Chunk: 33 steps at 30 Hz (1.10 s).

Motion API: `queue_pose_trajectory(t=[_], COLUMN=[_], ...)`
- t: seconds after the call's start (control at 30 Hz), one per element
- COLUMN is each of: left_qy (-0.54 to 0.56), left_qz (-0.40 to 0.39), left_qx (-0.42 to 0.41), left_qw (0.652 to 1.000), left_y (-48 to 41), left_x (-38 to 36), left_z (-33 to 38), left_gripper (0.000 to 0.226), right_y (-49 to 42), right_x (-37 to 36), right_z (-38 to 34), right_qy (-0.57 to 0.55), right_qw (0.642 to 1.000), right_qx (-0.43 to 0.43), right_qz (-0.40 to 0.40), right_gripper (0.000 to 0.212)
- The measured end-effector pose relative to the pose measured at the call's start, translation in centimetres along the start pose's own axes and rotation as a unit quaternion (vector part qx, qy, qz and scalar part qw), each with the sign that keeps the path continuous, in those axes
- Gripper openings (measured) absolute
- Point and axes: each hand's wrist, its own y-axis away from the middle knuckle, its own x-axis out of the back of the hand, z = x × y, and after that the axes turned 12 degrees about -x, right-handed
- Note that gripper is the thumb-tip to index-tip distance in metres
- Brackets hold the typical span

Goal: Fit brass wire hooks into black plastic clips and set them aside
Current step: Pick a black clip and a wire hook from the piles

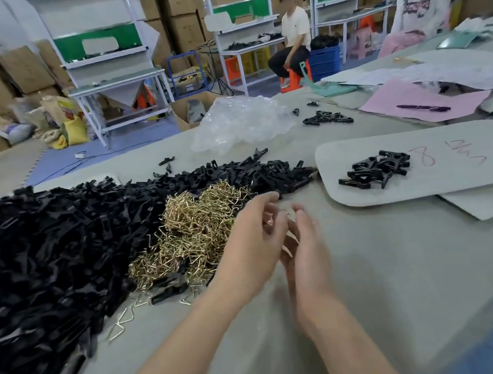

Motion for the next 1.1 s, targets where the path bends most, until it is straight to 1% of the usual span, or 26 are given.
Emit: queue_pose_trajectory(t=[0.07, 0.17, 0.23, 0.3, 0.33, 0.4, 0.43, 0.47, 0.5, 0.63, 0.73, 0.8, 0.9, 1.0, 1.1], left_qy=[-0.043, -0.169, -0.292, -0.396, -0.432, -0.483, -0.5, -0.51, -0.518, -0.553, -0.565, -0.557, -0.538, -0.509, -0.447], left_qz=[0.043, 0.087, 0.094, 0.097, 0.105, 0.122, 0.128, 0.129, 0.122, 0.097, 0.101, 0.109, 0.128, 0.168, 0.218], left_qx=[-0.007, 0.007, 0.035, 0.063, 0.076, 0.102, 0.111, 0.121, 0.132, 0.156, 0.152, 0.142, 0.138, 0.131, 0.142], left_qw=[0.998, 0.982, 0.951, 0.911, 0.893, 0.861, 0.849, 0.842, 0.836, 0.812, 0.805, 0.811, 0.821, 0.834, 0.856], left_y=[4.4, 10.9, 14.4, 16.8, 17.4, 18.0, 18.0, 17.8, 17.5, 15.9, 15.3, 15.4, 15.7, 15.7, 15.7], left_x=[3.3, 8.1, 10.9, 13.2, 14.1, 15.2, 15.5, 15.6, 15.6, 15.8, 15.8, 15.8, 15.8, 15.6, 15.9], left_z=[-1.1, -3.7, -5.5, -6.7, -7.2, -8.3, -8.9, -9.4, -9.7, -10.5, -10.8, -10.9, -10.9, -10.6, -10.0], left_gripper=[0.033, 0.033, 0.03, 0.038, 0.04, 0.033, 0.028, 0.028, 0.032, 0.04, 0.031, 0.024, 0.022, 0.021, 0.02], right_y=[1.5, 3.4, 4.3, 4.9, 5.1, 5.0, 4.8, 4.7, 4.4, 3.4, 2.6, 2.4, 2.3, 2.2, 2.1], right_x=[-2.2, -5.5, -7.4, -9.1, -9.8, -10.7, -10.9, -11.0, -10.9, -10.8, -10.6, -10.5, -10.4, -10.3, -10.2], right_z=[2.0, 5.9, 8.3, 10.3, 11.1, 12.4, 12.8, 13.1, 13.2, 12.8, 12.2, 12.2, 12.3, 12.5, 12.6], right_qy=[0.05, 0.184, 0.269, 0.341, 0.373, 0.426, 0.445, 0.455, 0.451, 0.327, 0.245, 0.218, 0.216, 0.215, 0.218], right_qw=[0.998, 0.979, 0.955, 0.927, 0.913, 0.888, 0.878, 0.874, 0.877, 0.937, 0.959, 0.963, 0.962, 0.962, 0.961], right_qx=[0.002, 0.032, 0.045, 0.06, 0.071, 0.093, 0.096, 0.091, 0.079, -0.003, -0.054, -0.076, -0.084, -0.083, -0.08], right_qz=[-0.029, -0.078, -0.114, -0.142, -0.147, -0.148, -0.147, -0.146, -0.143, -0.125, -0.128, -0.139, -0.143, -0.148, -0.152], right_gripper=[0.021, 0.026, 0.027, 0.027, 0.028, 0.03, 0.031, 0.032, 0.033, 0.033, 0.03, 0.028, 0.027, 0.028, 0.028])
